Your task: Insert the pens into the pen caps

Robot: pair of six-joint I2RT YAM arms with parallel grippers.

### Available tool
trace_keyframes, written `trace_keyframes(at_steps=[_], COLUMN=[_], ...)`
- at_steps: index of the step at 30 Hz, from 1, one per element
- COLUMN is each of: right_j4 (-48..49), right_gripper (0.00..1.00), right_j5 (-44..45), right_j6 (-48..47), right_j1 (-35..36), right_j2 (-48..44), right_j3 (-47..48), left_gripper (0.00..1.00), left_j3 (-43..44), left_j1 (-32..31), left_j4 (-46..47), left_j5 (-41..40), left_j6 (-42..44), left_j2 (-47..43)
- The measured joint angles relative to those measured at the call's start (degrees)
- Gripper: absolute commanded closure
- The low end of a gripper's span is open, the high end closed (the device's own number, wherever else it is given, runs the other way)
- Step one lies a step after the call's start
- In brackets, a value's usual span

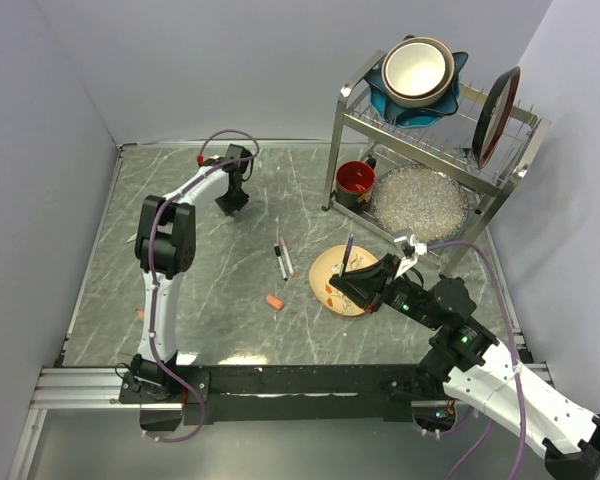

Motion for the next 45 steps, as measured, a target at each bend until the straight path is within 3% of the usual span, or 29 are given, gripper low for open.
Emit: trace_keyframes(at_steps=[19,28,35,45], right_j4=[0.1,0.1,-0.6,2.2], right_gripper=[1.00,1.00,1.00,1.00], right_j5=[-0.4,-0.4,-0.8,-1.2], right_j6=[0.7,1.6,2.0,5.1], right_j1=[0.0,0.0,0.0,0.3], right_j2=[1.2,1.6,4.3,13.9], right_j3=[0.0,0.0,0.0,-1.8], left_gripper=[0.69,0.99,0.99,0.99], left_j3=[4.0,2.6,-16.2,-38.8], left_j1=[0.0,-0.1,-0.1,-1.6], left_j4=[-3.3,-1.7,12.2,22.2], left_j5=[-0.6,-0.6,1.1,9.7], left_j6=[7.4,9.0,9.0,8.4], left_j2=[2.5,1.9,-8.9,-24.3])
